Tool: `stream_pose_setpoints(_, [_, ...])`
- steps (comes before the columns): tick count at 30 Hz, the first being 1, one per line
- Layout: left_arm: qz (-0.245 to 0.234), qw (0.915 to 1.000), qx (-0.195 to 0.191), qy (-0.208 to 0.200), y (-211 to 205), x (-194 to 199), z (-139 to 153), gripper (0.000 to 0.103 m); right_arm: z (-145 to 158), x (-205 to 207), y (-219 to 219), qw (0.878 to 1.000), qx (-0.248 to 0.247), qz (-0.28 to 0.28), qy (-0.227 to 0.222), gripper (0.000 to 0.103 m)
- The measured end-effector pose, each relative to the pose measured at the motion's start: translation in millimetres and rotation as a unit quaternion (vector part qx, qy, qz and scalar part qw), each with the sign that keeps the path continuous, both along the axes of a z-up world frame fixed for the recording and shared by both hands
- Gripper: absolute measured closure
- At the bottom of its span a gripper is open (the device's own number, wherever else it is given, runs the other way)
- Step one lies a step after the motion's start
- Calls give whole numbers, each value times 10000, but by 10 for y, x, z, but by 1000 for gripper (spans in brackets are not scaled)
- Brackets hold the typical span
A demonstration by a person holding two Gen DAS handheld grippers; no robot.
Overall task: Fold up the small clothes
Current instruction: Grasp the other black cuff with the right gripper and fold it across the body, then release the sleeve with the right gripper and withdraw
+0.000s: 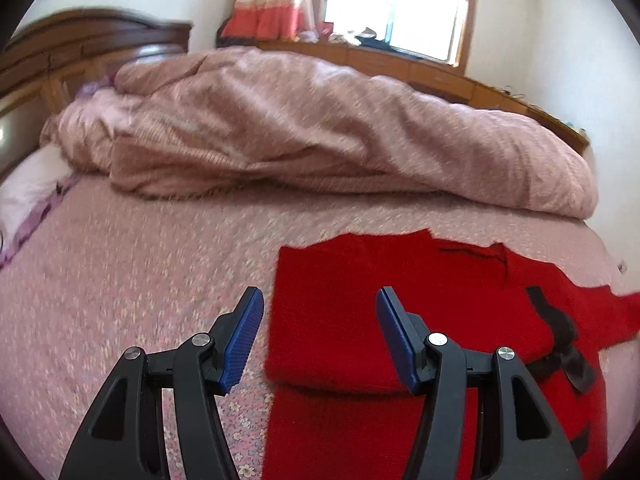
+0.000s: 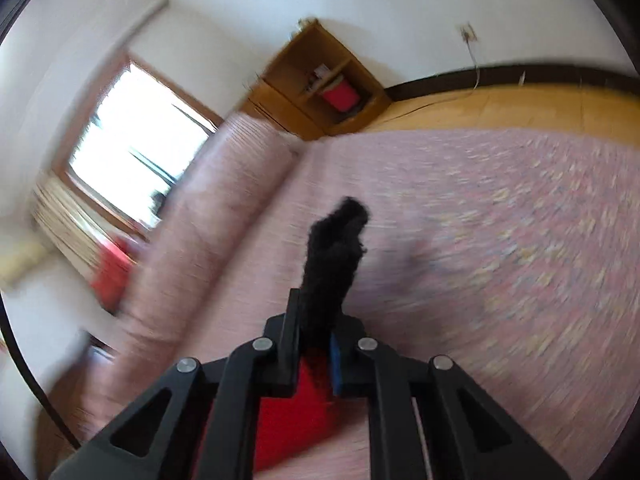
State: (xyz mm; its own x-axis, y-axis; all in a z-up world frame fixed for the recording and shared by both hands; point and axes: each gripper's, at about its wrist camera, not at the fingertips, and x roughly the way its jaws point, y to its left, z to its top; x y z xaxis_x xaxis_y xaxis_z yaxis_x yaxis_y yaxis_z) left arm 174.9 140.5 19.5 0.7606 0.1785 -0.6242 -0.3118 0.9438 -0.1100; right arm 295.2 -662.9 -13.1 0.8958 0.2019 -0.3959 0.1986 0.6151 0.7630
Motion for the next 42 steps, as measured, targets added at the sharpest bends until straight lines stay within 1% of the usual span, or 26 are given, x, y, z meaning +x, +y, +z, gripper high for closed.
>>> stream_pose_setpoints(1, [-53, 10000, 38, -61, -39, -16, 35, 50, 140, -57, 72, 9991, 266, 52, -335, 92])
stream_pose_setpoints(2, [-140, 9998, 76, -116, -86, -34, 72, 50, 254, -105, 138, 9980, 313, 116, -537, 92])
stream_pose_setpoints(4, [-267, 9993, 195, -165, -155, -60, 115, 50, 525, -127, 344, 9962, 142, 247, -826, 92])
stream_pose_setpoints(7, [-382, 9978, 477, -238, -234, -113, 158, 50, 979, -128, 853, 9904, -154, 616, -1227, 92])
stream_pose_setpoints(10, [-524, 9950, 802, -298, -242, -193, 178, 50, 1192, -68, 1405, 9835, -169, 1040, -1470, 91])
stream_pose_setpoints(11, [-556, 9944, 852, -275, -230, -209, 180, 50, 1235, -23, 1637, 9805, -127, 1239, -1518, 91])
stream_pose_setpoints(12, [-574, 9942, 869, -260, -204, -226, 183, 50, 1284, 47, 1916, 9776, -167, 1449, -1519, 91])
stream_pose_setpoints(13, [-594, 9944, 839, -256, -164, -249, 185, 50, 1315, 91, 2096, 9759, -256, 1586, -1478, 91])
stream_pose_setpoints(15, [-586, 9954, 721, -241, -55, -308, 192, 50, 1394, 213, 2659, 9694, -549, 1955, -1377, 91])
stream_pose_setpoints(19, [-360, 9985, 366, -189, 251, -415, 204, 50, 1477, 294, 3584, 9567, -830, 2400, -1425, 91])
stream_pose_setpoints(23, [-79, 9996, 97, -243, 569, -522, 239, 50, 1372, 305, 4314, 9488, -832, 2680, -1451, 91])
stream_pose_setpoints(24, [-16, 9997, 50, -252, 632, -537, 239, 50, 1318, 279, 4555, 9473, -873, 2722, -1449, 91])
stream_pose_setpoints(25, [54, 9997, -9, -253, 703, -549, 235, 50, 1238, 327, 4696, 9454, -918, 2785, -1422, 91])
stream_pose_setpoints(27, [167, 9995, -150, -242, 846, -566, 218, 50, 1057, 277, 5064, 9398, -1050, 2993, -1267, 91])
stream_pose_setpoints(29, [264, 9992, -219, -215, 958, -571, 195, 50, 738, 245, 5455, 9323, -1247, 3253, -976, 91])
stream_pose_setpoints(31, [344, 9989, -254, -173, 1038, -573, 170, 50, 411, 216, 5719, 9244, -1451, 3464, -661, 91])
stream_pose_setpoints(34, [407, 9983, -375, -167, 1140, -589, 156, 50, 37, 154, 5862, 9161, -1510, 3698, -354, 91])
stream_pose_setpoints(36, [415, 9980, -451, -148, 1173, -589, 156, 50, -141, 125, 5918, 9118, -1600, 3775, -228, 91])
stream_pose_setpoints(39, [416, 9982, -405, -174, 1151, -588, 170, 50, -223, 55, 5964, 9046, -1723, 3895, -176, 90])
stream_pose_setpoints(41, [385, 9986, -324, -167, 1109, -569, 170, 50, -244, -4, 5994, 8987, -1870, 3961, -222, 89])
stream_pose_setpoints(42, [358, 9989, -281, -140, 1077, -550, 161, 50, -240, -34, 6037, 8949, -1965, 3999, -259, 86])
